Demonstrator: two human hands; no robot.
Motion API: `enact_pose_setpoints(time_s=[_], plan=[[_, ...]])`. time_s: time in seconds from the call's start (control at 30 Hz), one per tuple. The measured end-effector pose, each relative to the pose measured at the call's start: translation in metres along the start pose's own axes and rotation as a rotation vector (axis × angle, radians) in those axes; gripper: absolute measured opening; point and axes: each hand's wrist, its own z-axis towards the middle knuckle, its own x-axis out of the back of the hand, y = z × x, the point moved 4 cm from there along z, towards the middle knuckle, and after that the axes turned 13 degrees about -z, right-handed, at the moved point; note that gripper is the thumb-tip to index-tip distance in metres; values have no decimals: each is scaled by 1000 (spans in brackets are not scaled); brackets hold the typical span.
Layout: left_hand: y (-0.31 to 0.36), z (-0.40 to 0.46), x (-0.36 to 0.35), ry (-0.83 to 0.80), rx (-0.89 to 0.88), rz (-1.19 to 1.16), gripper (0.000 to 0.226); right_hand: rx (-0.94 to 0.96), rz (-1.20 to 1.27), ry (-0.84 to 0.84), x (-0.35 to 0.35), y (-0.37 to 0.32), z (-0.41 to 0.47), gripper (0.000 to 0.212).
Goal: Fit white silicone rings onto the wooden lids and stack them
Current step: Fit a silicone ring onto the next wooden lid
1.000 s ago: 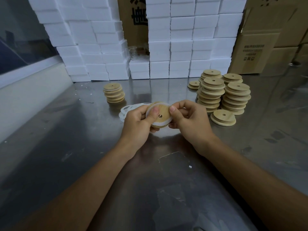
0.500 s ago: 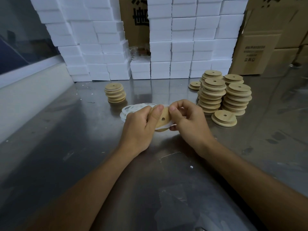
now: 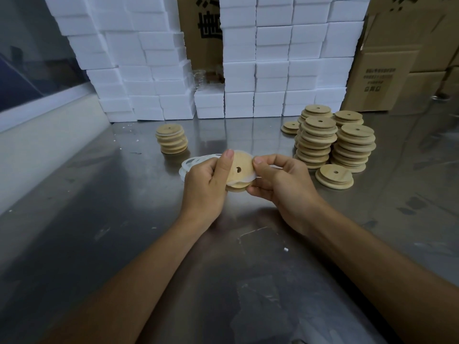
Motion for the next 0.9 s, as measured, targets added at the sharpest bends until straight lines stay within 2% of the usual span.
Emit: enact_pose_setpoints(time_s=[0.13, 0.2, 0.27, 0.33, 0.43, 0.67, 0.9], plan=[[-4, -3, -4, -103, 52, 8, 42, -1, 14, 23, 0, 3, 0, 9], [-4, -5, -7, -162, 50, 38, 28, 107, -100, 83, 5, 0, -1, 11], [-4, -5, -9, -207, 18, 104, 21, 319, -373, 129, 10, -7, -2, 11], [-5, -6, -9, -269, 12, 155, 24, 522, -618, 113, 8, -13, -5, 12], [-5, -9, -9, -333, 47, 210, 40, 635, -742, 45, 1, -16, -9, 10], [-4, -8, -9, -319, 28, 148, 48, 511, -553, 90, 6, -13, -4, 10], [-3, -7, -10, -332, 22, 53, 27, 436, -459, 61, 12, -19, 2, 13]])
